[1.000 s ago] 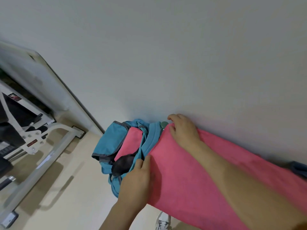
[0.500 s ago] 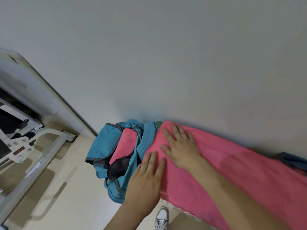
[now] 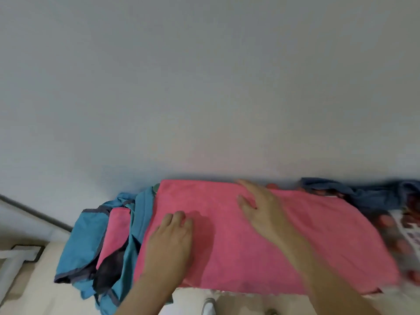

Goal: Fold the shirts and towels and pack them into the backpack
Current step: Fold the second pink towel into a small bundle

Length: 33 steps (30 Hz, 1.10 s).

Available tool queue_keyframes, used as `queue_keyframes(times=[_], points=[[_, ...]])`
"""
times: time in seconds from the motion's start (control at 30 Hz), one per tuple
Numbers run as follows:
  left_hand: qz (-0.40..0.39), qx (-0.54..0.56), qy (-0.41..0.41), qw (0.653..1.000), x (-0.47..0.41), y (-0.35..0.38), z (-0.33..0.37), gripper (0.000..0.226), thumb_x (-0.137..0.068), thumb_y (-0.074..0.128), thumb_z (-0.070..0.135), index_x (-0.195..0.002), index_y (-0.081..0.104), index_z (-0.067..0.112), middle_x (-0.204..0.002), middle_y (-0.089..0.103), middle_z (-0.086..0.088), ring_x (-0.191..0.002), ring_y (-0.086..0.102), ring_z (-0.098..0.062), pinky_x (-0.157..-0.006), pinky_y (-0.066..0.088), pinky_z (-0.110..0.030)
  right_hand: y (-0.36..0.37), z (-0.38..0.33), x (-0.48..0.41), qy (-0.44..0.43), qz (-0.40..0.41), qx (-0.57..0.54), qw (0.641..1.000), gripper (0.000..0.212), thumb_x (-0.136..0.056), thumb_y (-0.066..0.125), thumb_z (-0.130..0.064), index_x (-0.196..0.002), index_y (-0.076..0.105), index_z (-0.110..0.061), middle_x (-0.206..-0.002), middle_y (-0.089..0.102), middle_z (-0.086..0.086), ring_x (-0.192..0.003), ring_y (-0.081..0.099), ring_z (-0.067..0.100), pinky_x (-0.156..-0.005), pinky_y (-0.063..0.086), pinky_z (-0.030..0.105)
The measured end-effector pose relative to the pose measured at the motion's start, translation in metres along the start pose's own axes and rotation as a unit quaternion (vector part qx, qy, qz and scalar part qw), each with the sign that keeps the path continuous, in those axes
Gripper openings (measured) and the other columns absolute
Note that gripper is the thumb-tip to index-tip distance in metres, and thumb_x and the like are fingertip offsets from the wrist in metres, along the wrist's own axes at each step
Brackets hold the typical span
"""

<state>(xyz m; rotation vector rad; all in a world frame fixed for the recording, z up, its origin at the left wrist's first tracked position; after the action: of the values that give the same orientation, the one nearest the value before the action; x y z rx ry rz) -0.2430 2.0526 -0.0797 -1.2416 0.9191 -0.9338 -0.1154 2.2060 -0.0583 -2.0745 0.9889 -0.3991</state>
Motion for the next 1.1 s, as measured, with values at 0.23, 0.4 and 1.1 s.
queue_keyframes(times=[0.23, 0.4, 1.1], points=[[0.0, 0.12, 0.168, 0.978, -0.066, -0.004, 0.121, 0.028, -0.073, 0.042, 0.021, -0.082, 0.069, 0.018, -0.08, 0.067, 0.001, -0.073, 0.061, -0.024, -0.06, 0.054, -0.033, -0.119, 0.156, 0.094, 0.27, 0.055, 0.097, 0.956, 0.041, -0.095, 0.051, -0.022, -0.135, 0.052, -0.016, -0.136, 0.055, 0.008, -0.124, 0.05, 0.029, -0.101, 0.037, 0.037], [-0.046, 0.162, 0.211, 0.963, -0.108, 0.014, 0.217, 0.04, -0.08, 0.032, 0.03, -0.08, 0.067, 0.012, -0.084, 0.069, -0.01, -0.078, 0.062, -0.032, -0.07, 0.048, -0.04, -0.146, 0.232, 0.12, 0.356, 0.041, 0.094, 0.929, 0.048, -0.091, 0.054, -0.018, -0.137, 0.045, -0.013, -0.135, 0.051, 0.017, -0.119, 0.052, 0.035, -0.099, 0.041, 0.042], [0.079, 0.227, 0.092, 0.966, -0.171, 0.041, 0.314, 0.011, -0.095, 0.045, 0.016, -0.099, 0.054, 0.012, -0.084, 0.067, -0.016, -0.073, 0.063, -0.038, -0.063, 0.046, -0.042, -0.187, 0.268, 0.099, 0.236, 0.197, -0.204, 0.929, 0.036, -0.079, 0.065, 0.001, -0.106, 0.058, -0.022, -0.073, 0.058, -0.004, -0.066, 0.054, 0.004, -0.064, 0.044, 0.018]])
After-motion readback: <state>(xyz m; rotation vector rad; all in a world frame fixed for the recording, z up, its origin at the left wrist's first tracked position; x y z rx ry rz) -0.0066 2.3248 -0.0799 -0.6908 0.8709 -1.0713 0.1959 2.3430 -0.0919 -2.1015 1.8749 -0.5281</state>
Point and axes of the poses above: each hand's wrist, its own x-axis away from the middle knuckle, its own y-axis out of the palm, z = x × y, the point moved 6 cm from there along -x, towards the middle knuckle
